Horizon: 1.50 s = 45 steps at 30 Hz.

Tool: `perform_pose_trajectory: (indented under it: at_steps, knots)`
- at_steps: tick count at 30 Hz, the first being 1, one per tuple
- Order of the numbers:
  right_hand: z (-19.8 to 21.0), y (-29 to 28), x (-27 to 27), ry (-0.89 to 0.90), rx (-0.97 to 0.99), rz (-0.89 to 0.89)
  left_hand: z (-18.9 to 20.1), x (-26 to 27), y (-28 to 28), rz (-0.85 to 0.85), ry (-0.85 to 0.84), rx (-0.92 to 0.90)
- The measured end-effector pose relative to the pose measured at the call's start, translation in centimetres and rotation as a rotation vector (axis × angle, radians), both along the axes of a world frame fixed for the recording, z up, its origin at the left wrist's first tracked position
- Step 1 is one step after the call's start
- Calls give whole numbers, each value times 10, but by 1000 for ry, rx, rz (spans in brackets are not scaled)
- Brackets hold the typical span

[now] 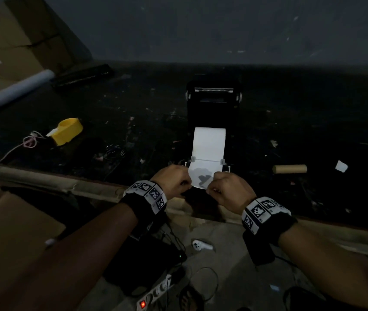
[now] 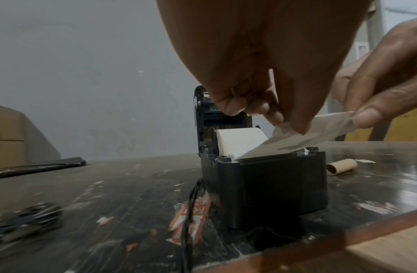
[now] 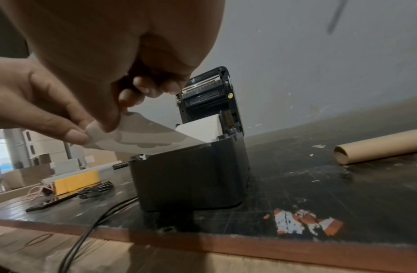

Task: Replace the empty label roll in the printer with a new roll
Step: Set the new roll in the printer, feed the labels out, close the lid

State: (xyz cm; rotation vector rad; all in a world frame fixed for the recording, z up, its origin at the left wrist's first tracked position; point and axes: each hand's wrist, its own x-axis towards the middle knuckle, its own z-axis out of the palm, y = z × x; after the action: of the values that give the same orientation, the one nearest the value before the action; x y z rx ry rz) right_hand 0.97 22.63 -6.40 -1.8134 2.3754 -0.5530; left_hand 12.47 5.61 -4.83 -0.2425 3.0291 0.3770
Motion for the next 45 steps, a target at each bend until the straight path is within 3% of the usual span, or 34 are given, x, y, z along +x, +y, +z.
perform_pose_trajectory:
  at_steps: [9, 15, 20, 24, 27, 32, 38, 45]
  knots:
    - [3, 0, 3, -16, -4, -24, 4, 5, 7, 34, -34, -71]
    - [34, -13, -24, -118, 43, 28, 30, -20, -32, 67, -285, 54]
    - [92, -64, -106, 6, -114, -330, 81, -72, -85, 210, 80, 58]
    - [127, -105, -162, 80, -232, -554, 103, -116, -133, 379, 286, 171]
    - [135, -127, -185, 37, -208, -678, 108, -142, -157, 462, 311, 211]
    - [120, -148, -203, -100, -35, -798, 103, -173, -170, 442, 256, 261]
    - [121, -155, -214, -423, -93, -833, 93, -194, -173, 367, 230, 338]
    - [122, -154, -199, -511, -178, -885, 93, -191, -166, 436, 282, 520]
